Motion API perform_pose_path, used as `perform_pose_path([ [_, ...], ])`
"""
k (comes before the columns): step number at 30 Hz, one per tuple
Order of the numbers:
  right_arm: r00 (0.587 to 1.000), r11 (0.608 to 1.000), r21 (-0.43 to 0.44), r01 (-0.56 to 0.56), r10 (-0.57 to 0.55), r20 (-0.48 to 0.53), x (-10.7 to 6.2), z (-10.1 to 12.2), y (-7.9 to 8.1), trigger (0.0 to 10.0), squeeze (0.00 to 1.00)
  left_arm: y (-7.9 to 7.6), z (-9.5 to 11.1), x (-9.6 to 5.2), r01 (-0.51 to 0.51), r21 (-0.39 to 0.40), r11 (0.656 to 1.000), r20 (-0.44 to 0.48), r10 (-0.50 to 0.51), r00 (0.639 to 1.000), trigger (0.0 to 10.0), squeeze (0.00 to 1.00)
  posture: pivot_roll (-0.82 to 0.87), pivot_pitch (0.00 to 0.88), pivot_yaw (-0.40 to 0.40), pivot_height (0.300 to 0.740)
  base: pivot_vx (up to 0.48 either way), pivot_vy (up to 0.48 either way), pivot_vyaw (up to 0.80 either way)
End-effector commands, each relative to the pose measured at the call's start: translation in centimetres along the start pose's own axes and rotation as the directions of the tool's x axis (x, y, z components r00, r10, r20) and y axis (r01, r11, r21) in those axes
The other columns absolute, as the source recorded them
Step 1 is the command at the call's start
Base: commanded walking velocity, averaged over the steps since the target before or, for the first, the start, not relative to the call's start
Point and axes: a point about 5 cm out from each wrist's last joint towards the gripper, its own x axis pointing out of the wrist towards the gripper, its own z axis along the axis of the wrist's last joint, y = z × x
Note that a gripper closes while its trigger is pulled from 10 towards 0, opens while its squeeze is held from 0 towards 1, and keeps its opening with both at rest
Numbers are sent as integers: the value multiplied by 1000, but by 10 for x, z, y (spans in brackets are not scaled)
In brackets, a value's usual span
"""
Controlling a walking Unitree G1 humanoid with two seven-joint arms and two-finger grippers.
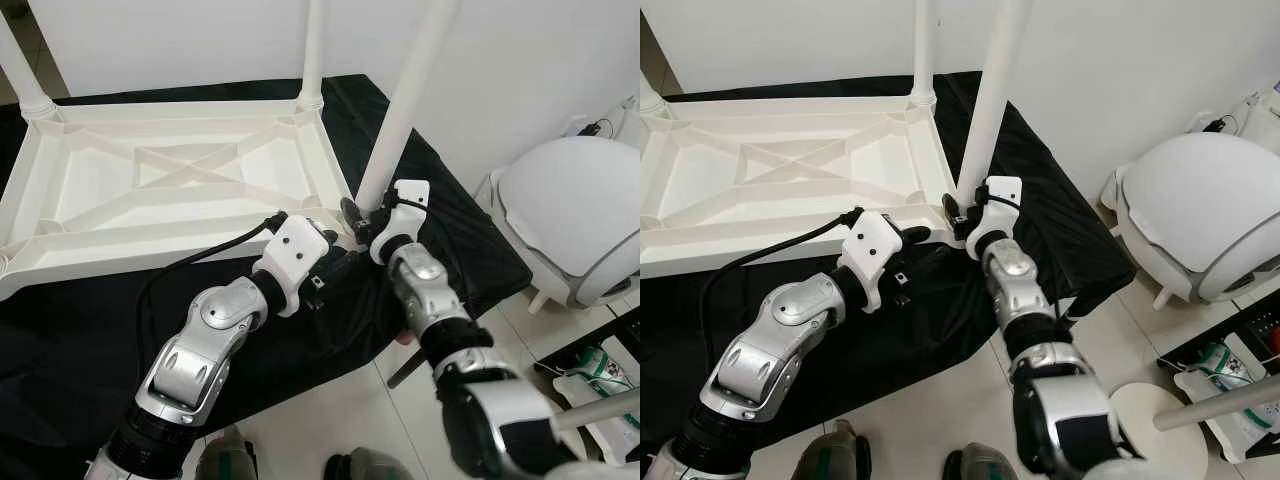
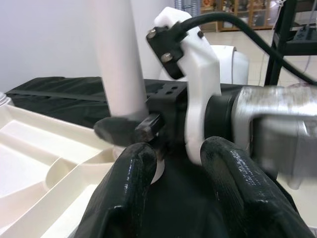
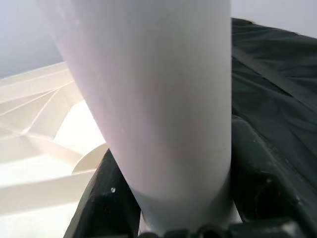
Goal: Building children table
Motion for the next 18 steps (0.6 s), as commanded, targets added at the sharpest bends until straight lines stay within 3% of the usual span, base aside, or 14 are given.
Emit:
perform_pose_path([
  [1, 998, 1000, 14, 2, -1, -60, -5, -11, 6, 10000, 0, -4, -1, 2, 13, -15, 1000, 0, -13, 1000, 10000, 0, -25, 15, -44, 740, 0, 0, 0],
  [5, 997, 998, 13, -63, 63, -36, -5, -6, 14, 10000, 0, -5, -1, 2, 18, -17, 1000, 0, -18, 1000, 10000, 0, -27, 16, -44, 740, 0, 0, 0],
  [12, 998, 1000, 17, -3, 4, -66, -9, -8, 1, 10000, 0, -3, -1, 1, 15, -14, 1000, -4, -15, 1000, 10000, 0, -20, 16, -50, 740, 0, 0, 0],
  [13, 999, 1000, 26, 4, -3, -54, -9, -5, -3, 10000, 1000, -3, -1, 1, 12, -14, 1000, -4, -12, 1000, 10000, 0, -18, 17, -51, 740, 0, 0, 0],
  [18, 1000, 998, 67, -20, 20, -4, -8, 7, -15, 10000, 1000, -3, -1, 0, 6, -15, 1000, -5, -6, 1000, 10000, 0, -16, 20, -56, 740, 0, 0, 0],
])
